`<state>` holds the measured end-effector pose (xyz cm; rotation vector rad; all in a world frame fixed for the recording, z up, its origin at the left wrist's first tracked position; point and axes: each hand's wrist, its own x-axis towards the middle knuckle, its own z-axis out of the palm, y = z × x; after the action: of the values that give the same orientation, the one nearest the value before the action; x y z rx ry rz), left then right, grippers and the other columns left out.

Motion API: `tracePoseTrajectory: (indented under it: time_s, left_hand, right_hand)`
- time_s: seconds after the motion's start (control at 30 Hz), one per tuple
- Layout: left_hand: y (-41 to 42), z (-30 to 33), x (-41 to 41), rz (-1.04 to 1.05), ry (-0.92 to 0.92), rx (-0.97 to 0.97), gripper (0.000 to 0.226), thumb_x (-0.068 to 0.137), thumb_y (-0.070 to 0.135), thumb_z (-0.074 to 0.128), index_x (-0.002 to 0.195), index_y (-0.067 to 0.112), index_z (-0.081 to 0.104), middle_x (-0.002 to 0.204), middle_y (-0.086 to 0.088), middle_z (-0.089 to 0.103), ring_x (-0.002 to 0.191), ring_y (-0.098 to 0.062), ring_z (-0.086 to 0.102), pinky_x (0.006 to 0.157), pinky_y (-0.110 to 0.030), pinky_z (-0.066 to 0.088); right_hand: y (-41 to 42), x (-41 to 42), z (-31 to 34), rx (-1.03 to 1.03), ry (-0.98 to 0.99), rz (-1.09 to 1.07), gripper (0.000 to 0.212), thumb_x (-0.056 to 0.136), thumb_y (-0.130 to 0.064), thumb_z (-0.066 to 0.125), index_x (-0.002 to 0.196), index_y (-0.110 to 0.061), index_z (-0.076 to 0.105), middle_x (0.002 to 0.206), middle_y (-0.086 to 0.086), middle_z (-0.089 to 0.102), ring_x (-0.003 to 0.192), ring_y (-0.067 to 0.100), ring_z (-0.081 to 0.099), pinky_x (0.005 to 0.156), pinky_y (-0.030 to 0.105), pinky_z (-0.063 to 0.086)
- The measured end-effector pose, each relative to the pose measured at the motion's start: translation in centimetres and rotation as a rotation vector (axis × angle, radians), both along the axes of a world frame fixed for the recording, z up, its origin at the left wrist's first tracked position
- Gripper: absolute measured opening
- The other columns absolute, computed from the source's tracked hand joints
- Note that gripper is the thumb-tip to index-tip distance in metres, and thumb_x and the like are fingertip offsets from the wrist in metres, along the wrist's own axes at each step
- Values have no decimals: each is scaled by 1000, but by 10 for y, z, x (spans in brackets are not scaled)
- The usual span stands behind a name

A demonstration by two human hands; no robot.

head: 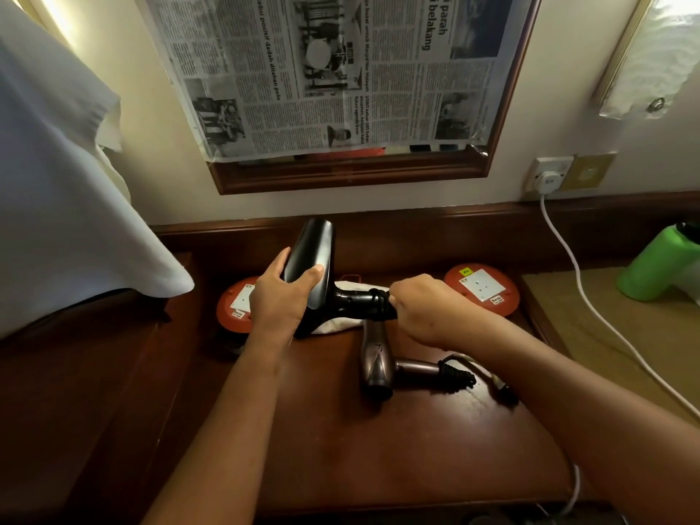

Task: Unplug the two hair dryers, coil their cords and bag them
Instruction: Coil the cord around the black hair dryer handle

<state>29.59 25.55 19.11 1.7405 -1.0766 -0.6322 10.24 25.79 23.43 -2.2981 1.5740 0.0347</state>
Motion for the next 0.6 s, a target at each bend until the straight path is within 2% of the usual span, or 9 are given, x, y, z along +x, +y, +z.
tracePoseTrajectory:
  time_s: [0.07, 0.17, 0.23, 0.27, 0.33, 0.43, 0.5, 0.6]
  left_hand:
    - [0, -5, -1, 27, 49, -36, 65, 81, 39, 72, 140, 24, 49, 129, 3, 61, 115, -13, 57, 85, -17, 41]
    - [0, -10, -4, 72, 110, -73, 65, 82, 36, 72, 140, 22, 48, 129, 3, 59, 113, -11, 57, 73, -4, 40]
    - [-1, -15, -5, 83, 199, -101, 66, 80, 33, 74, 140, 22, 49, 125, 2, 61, 107, -10, 60, 76, -8, 46]
    - [-3, -17, -4, 87, 249, -110, 67, 79, 32, 75, 139, 22, 49, 124, 0, 62, 105, -11, 62, 81, -16, 51]
    - [-4, -20, -4, 94, 312, -111, 67, 78, 30, 77, 138, 21, 50, 120, -1, 64, 103, -13, 64, 87, -24, 53]
    - [-3, -22, -5, 107, 356, -123, 65, 78, 27, 77, 137, 20, 51, 117, 0, 64, 99, -10, 64, 82, -18, 52]
    - [-3, -23, -5, 117, 376, -136, 64, 79, 26, 76, 138, 19, 51, 113, 1, 64, 95, -6, 64, 77, -14, 50]
    - [-5, -24, -3, 100, 422, -144, 66, 79, 26, 77, 138, 19, 50, 115, -2, 66, 98, -10, 66, 82, -20, 53]
  right_hand:
    - [-9, -4, -11, 51, -152, -85, 14, 95, -12, 44, 87, -12, 55, 85, 7, 59, 70, 17, 54, 54, 24, 40]
    - [-13, -12, -24, 366, -700, -330, 24, 98, -11, 44, 83, -6, 61, 65, 6, 60, 45, 11, 47, 41, 22, 35]
    - [-13, -15, -30, 558, -937, -398, 23, 100, -13, 46, 83, -5, 59, 62, 6, 58, 42, 11, 45, 40, 23, 33]
    - [-12, -15, -34, 629, -1016, -413, 22, 99, -13, 46, 82, -6, 58, 63, 6, 57, 42, 11, 47, 39, 22, 33]
    - [-9, -13, -42, 736, -1117, -437, 23, 99, -12, 46, 79, -8, 55, 62, 7, 56, 43, 14, 49, 38, 22, 35]
    - [-2, -11, -49, 833, -1164, -469, 26, 100, -19, 45, 76, -10, 51, 59, 6, 53, 46, 17, 50, 47, 27, 39]
    - [2, -9, -55, 828, -1170, -480, 34, 100, -30, 45, 73, -11, 50, 55, 6, 50, 42, 16, 48, 49, 29, 39]
    - [8, -7, -68, 745, -1142, -445, 47, 97, -48, 44, 66, -13, 47, 47, 4, 40, 35, 13, 33, 44, 23, 28]
